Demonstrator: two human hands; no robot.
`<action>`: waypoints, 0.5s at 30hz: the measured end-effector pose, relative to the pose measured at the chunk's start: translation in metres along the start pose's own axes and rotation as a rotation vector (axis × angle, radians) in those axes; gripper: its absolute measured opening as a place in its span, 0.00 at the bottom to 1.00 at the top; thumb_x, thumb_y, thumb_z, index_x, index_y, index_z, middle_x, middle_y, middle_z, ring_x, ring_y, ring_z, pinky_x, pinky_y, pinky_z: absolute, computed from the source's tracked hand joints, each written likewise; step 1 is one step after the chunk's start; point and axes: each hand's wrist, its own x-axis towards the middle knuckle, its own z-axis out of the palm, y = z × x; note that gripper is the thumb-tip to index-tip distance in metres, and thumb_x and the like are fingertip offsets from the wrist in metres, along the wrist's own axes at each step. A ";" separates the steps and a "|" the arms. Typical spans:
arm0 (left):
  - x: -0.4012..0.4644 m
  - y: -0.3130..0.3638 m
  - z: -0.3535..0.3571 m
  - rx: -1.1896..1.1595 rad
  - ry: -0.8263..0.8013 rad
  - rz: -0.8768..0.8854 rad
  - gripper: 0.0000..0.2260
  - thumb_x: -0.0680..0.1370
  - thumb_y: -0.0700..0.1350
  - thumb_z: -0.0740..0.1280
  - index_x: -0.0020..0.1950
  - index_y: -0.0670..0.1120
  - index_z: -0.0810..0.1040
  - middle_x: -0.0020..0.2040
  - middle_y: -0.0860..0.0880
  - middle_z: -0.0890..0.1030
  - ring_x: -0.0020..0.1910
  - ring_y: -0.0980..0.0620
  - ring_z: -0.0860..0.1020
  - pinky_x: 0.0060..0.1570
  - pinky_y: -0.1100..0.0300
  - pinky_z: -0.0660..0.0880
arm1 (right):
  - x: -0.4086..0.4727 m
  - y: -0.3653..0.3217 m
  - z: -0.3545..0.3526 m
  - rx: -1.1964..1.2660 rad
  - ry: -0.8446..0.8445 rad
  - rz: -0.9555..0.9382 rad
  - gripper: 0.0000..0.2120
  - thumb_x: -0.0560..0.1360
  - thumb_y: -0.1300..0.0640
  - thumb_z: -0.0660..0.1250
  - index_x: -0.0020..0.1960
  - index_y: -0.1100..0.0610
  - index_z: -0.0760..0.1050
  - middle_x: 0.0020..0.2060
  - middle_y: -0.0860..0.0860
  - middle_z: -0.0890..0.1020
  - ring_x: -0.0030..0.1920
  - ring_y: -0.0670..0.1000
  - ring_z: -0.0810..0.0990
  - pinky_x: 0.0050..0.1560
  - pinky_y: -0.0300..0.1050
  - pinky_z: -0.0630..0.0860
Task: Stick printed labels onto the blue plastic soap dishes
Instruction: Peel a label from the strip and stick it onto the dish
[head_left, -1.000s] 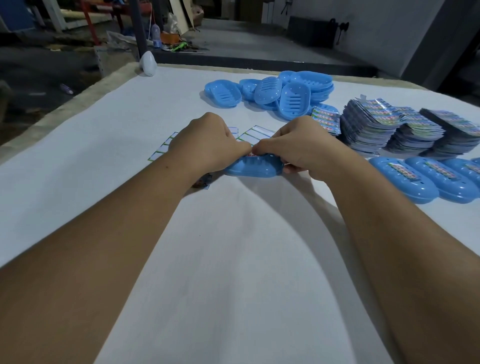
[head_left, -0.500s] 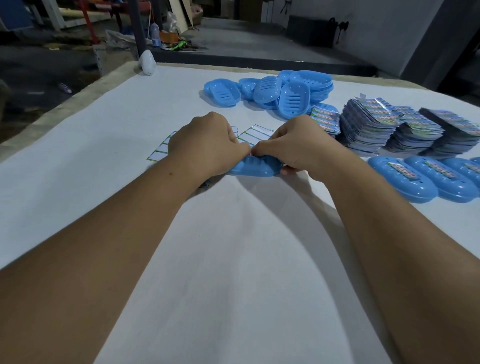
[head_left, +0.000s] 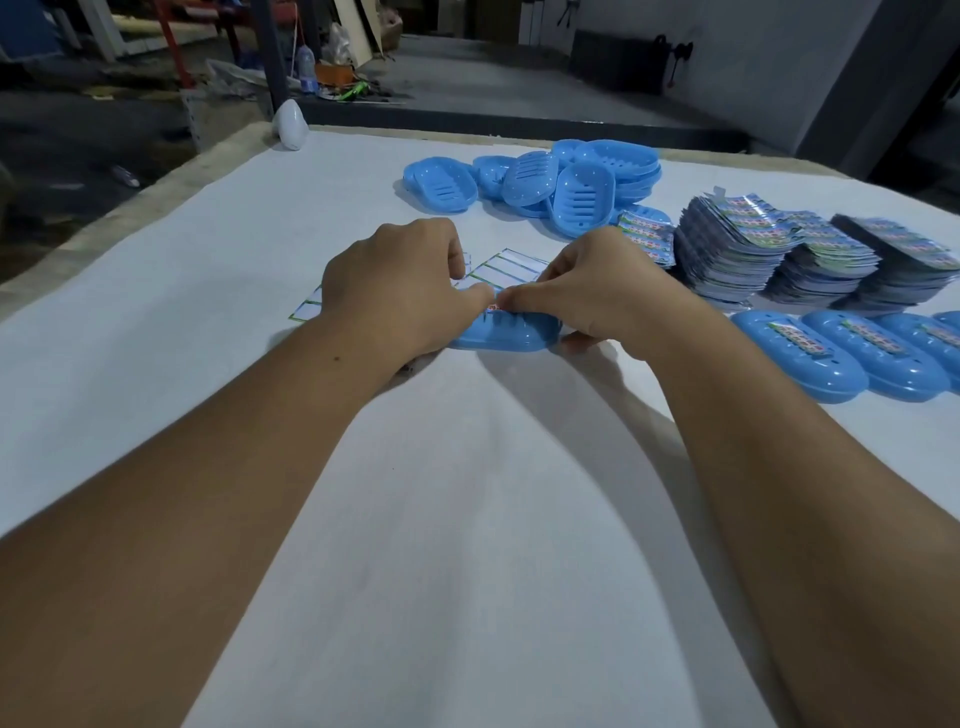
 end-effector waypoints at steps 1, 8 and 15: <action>0.001 -0.002 0.000 -0.017 0.006 -0.021 0.13 0.74 0.64 0.67 0.46 0.56 0.74 0.39 0.55 0.73 0.43 0.49 0.74 0.37 0.56 0.63 | 0.001 0.001 0.000 0.051 0.028 0.001 0.19 0.67 0.44 0.80 0.36 0.60 0.83 0.24 0.50 0.80 0.20 0.47 0.76 0.30 0.44 0.81; 0.005 -0.017 -0.006 -0.144 0.113 -0.101 0.09 0.81 0.55 0.60 0.52 0.52 0.76 0.48 0.49 0.81 0.45 0.46 0.74 0.43 0.54 0.66 | -0.001 0.002 0.002 0.121 0.134 -0.227 0.09 0.75 0.50 0.72 0.54 0.50 0.82 0.41 0.41 0.83 0.42 0.42 0.81 0.52 0.44 0.80; 0.002 -0.018 -0.007 -0.107 0.141 -0.052 0.09 0.81 0.54 0.60 0.52 0.51 0.76 0.46 0.48 0.82 0.44 0.46 0.74 0.40 0.53 0.66 | -0.018 0.001 0.018 -0.044 -0.153 -0.362 0.40 0.64 0.43 0.76 0.74 0.39 0.68 0.66 0.45 0.76 0.62 0.43 0.76 0.61 0.40 0.74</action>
